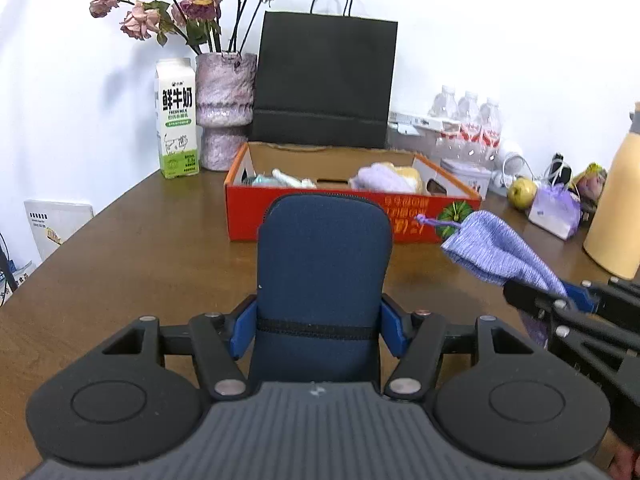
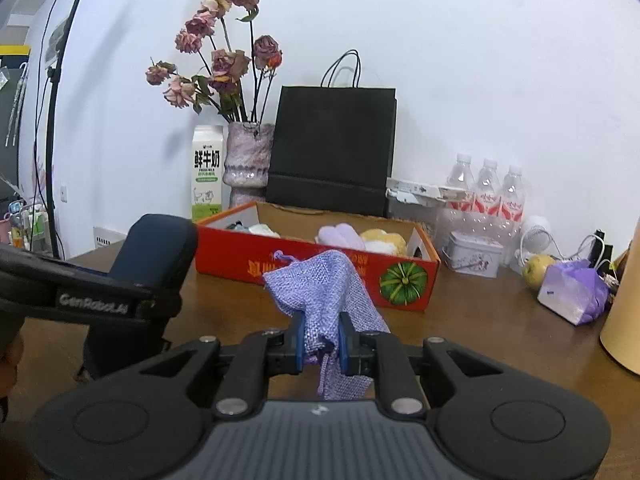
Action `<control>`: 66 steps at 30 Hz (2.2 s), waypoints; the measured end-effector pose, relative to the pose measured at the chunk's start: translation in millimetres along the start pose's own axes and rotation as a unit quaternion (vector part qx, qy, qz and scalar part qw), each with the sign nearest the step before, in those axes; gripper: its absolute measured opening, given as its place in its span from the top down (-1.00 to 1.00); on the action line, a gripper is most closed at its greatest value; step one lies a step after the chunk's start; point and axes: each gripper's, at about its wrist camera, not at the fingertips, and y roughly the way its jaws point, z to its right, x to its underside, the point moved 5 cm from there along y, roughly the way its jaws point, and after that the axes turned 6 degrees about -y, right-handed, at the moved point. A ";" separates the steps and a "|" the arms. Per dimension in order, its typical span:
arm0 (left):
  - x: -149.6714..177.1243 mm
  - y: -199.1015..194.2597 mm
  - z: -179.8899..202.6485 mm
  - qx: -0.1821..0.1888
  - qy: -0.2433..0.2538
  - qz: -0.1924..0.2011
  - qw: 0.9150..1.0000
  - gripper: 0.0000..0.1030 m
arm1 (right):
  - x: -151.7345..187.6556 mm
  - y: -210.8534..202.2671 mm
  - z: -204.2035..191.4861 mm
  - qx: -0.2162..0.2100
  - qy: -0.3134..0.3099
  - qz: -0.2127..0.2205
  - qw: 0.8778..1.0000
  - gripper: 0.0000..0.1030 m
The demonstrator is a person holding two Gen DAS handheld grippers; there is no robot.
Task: Organize objects
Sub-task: 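Carry the navy pouch and lilac drawstring pouch toward the red box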
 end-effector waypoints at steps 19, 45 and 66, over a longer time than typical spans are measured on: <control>-76.3 36.8 15.2 0.004 -0.024 0.041 0.999 -0.21 | -65.2 49.4 17.1 0.020 0.001 0.048 0.999 0.72; -135.6 124.4 15.8 -0.002 -0.055 0.061 0.997 -0.21 | -95.8 150.7 53.9 0.010 0.051 0.061 0.997 0.71; -161.1 191.1 10.8 -0.012 -0.033 0.053 0.998 -0.21 | -101.9 228.5 66.1 -0.002 0.042 0.036 0.998 0.71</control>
